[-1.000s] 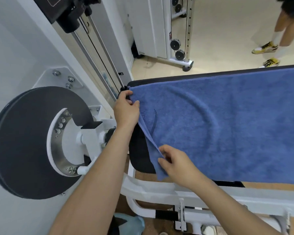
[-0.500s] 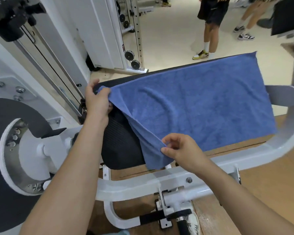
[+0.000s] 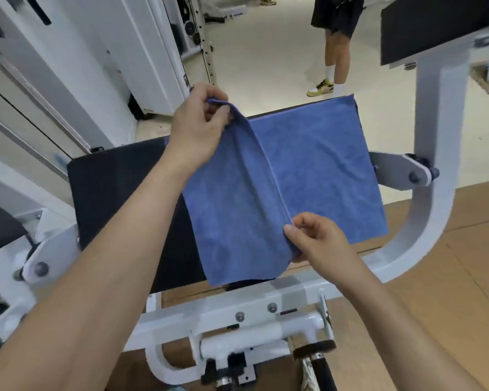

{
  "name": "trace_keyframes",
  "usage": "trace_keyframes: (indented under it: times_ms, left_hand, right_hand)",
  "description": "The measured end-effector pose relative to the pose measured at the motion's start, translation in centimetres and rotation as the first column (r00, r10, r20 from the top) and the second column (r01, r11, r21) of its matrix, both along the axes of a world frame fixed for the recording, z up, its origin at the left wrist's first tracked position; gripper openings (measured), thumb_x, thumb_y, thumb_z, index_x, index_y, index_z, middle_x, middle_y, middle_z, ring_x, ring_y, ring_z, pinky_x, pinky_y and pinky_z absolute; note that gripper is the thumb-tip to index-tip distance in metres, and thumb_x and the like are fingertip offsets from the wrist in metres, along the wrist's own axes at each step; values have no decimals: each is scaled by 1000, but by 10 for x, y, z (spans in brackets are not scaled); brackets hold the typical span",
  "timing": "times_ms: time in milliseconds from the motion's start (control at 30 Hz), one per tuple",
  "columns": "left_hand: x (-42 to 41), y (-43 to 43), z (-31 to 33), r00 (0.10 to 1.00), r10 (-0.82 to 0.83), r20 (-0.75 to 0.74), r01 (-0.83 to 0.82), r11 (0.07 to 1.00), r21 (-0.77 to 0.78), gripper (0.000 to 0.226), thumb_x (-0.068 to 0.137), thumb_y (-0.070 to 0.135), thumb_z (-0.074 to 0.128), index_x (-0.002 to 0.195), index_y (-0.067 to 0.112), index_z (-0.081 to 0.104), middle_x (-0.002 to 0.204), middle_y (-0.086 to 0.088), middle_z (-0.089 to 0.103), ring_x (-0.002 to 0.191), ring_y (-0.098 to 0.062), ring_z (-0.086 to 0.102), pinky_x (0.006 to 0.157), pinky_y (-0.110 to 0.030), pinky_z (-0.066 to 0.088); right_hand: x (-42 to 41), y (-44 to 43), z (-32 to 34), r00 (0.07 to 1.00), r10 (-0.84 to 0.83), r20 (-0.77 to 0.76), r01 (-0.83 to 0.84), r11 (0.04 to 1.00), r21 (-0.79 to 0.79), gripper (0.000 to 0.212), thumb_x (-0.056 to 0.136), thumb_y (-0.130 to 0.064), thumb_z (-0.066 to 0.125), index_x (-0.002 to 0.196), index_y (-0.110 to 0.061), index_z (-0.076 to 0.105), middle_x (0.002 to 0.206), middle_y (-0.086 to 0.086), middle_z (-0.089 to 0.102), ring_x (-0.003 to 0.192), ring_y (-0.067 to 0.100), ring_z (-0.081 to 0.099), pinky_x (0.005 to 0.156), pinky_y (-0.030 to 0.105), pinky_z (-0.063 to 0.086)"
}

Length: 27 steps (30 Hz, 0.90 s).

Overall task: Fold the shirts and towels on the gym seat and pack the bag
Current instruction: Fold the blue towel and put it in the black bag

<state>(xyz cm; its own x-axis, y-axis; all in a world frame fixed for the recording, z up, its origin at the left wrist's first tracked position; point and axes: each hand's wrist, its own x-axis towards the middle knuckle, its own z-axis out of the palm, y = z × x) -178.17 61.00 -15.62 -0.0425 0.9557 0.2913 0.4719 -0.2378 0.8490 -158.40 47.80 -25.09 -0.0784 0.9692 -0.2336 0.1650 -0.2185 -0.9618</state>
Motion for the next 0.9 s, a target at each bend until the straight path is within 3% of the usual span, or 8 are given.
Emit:
trace_keyframes:
  times_ms: [100, 200, 367, 467, 567, 667, 800, 900]
  left_hand:
    - [36, 16, -11, 996, 30, -88, -24, 997, 67, 8, 91, 17, 62, 90, 25, 62, 80, 15, 65, 76, -2, 64, 78, -22, 53]
    - [61, 28, -16, 989, 77, -128, -65, 993, 95, 6, 90, 20, 65, 87, 25, 62, 77, 20, 61, 70, 8, 55, 69, -7, 41]
    - [93, 53, -17, 967, 101, -234, -63, 984, 165, 9, 88, 24, 66, 84, 25, 58, 94, 6, 53, 77, 2, 49, 70, -6, 37]
    - [112, 72, -25, 952, 20, -304, -4, 999, 53, 12, 88, 29, 68, 84, 23, 58, 99, 5, 52, 90, -7, 51, 77, -6, 38]
    - [124, 84, -45, 918, -75, -388, 53, 996, -65, 16, 86, 32, 69, 85, 21, 58, 84, 7, 59, 83, -14, 53, 70, -24, 40]
    - [126, 88, -57, 906, -94, -413, 71, 995, -70, 15, 86, 29, 69, 88, 15, 63, 69, 15, 52, 72, -10, 48, 59, -14, 34]
    - [134, 100, -41, 921, -102, -375, 120, 992, 25, 10, 82, 29, 73, 84, 20, 71, 66, 18, 57, 65, 5, 52, 63, -8, 37]
    - [159, 115, -29, 912, -162, -377, 207, 975, 81, 9, 81, 32, 72, 82, 23, 74, 73, 10, 67, 69, -1, 57, 69, -19, 45]
  right_hand:
    - [35, 12, -10, 997, -81, 12, 82, 996, -30, 18, 96, -18, 56, 79, -10, 56, 65, 5, 59, 56, 15, 55, 55, 37, 54]
    - [60, 23, -24, 968, -110, 225, 99, 993, 61, 14, 97, -25, 51, 86, -17, 53, 70, 11, 62, 62, 21, 54, 62, 37, 45]
    - [82, 32, -32, 915, -180, 362, 98, 968, 232, 11, 101, -25, 44, 94, -17, 46, 56, 3, 50, 58, 20, 49, 61, 40, 38]
    - [97, 38, -43, 874, -251, 416, 171, 961, 219, 12, 101, -24, 43, 92, -16, 45, 58, 1, 50, 61, 23, 51, 58, 40, 34]
    - [106, 45, -57, 804, -232, 547, 169, 972, 165, 20, 97, -22, 44, 79, -13, 43, 61, 3, 51, 64, 29, 50, 54, 38, 31]
    - [104, 51, -61, 744, -200, 638, 127, 979, 158, 25, 93, -21, 46, 69, -13, 40, 57, 1, 47, 57, 24, 46, 47, 34, 25]
    - [106, 50, -68, 827, -257, 501, 199, 966, 166, 23, 95, -19, 50, 73, -15, 47, 57, 0, 49, 55, 14, 48, 52, 28, 31]
    - [116, 52, -74, 915, -261, 309, 249, 965, 79, 25, 96, -18, 52, 72, -14, 49, 56, -6, 44, 55, 10, 44, 54, 22, 31]
